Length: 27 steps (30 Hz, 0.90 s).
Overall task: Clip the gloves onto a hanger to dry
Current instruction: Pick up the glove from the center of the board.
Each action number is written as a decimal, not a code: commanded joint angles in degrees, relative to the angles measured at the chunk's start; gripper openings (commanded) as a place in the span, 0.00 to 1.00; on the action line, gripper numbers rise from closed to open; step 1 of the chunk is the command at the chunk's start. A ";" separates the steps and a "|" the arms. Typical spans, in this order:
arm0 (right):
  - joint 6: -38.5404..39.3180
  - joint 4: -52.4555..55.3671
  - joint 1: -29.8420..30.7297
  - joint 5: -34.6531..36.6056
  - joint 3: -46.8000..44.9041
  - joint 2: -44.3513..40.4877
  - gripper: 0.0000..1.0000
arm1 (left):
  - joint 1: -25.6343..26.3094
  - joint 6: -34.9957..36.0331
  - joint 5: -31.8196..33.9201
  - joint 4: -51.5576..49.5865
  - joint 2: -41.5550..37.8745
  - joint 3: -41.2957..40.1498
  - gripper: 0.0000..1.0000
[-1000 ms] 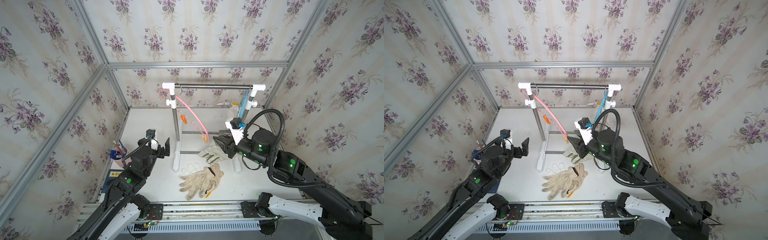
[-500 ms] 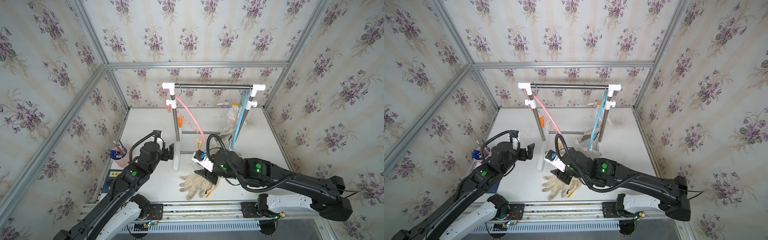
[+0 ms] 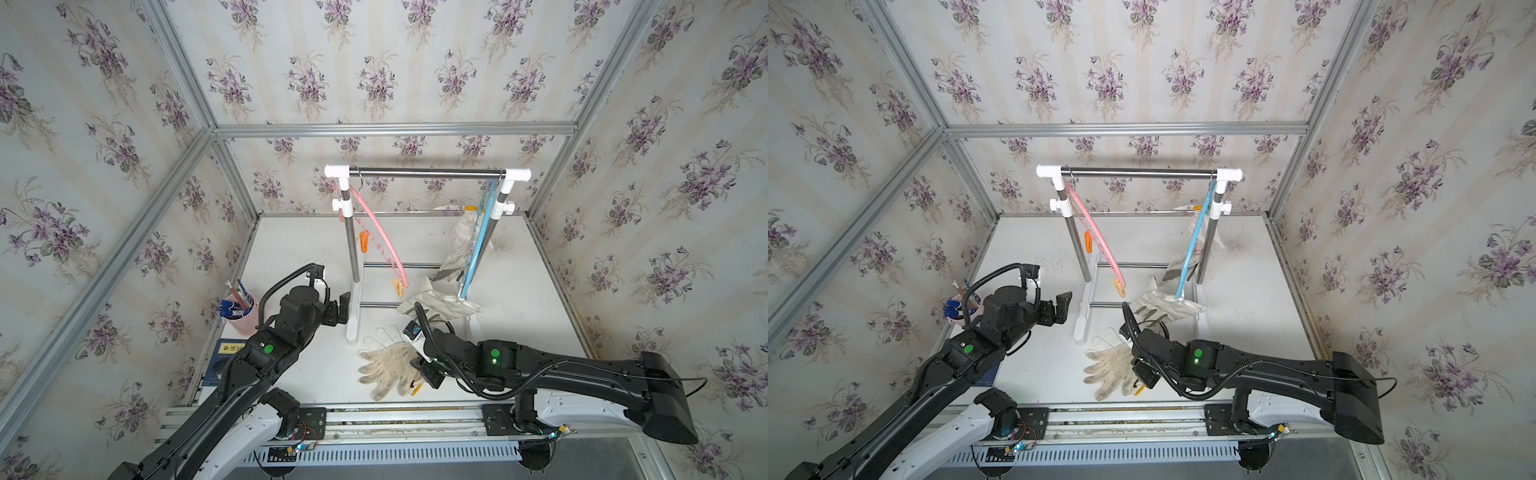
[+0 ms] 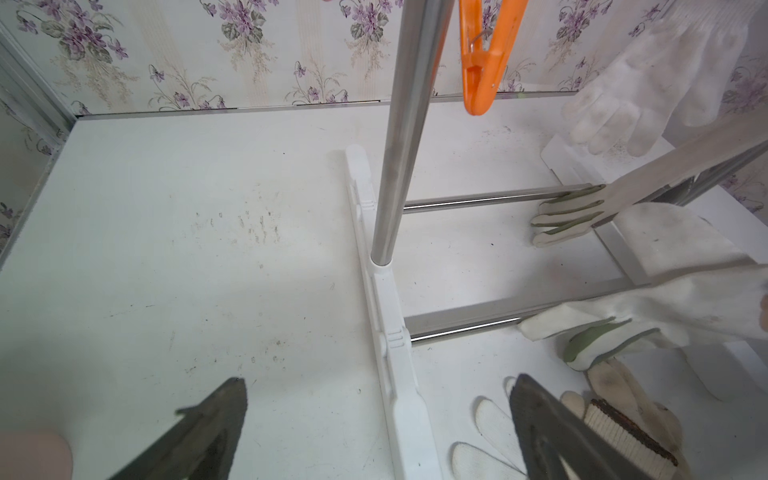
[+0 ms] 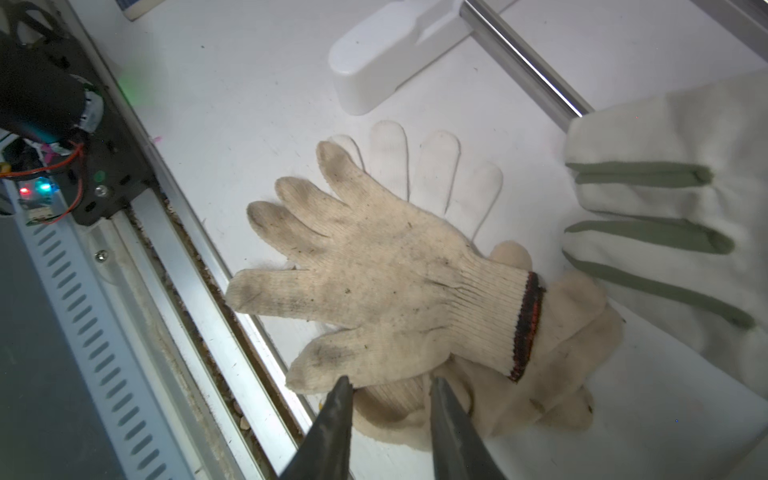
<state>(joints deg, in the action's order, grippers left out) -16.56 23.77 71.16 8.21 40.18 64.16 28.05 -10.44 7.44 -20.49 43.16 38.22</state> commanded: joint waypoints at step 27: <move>-16.47 -3.32 -12.04 -8.18 -5.71 5.45 0.43 | 0.02 -3.52 -3.65 2.07 2.88 -1.13 1.00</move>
<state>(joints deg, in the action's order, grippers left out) -32.18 21.74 59.96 0.47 34.89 69.43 28.10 -13.08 4.71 -20.25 45.87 37.28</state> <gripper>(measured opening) 0.420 0.998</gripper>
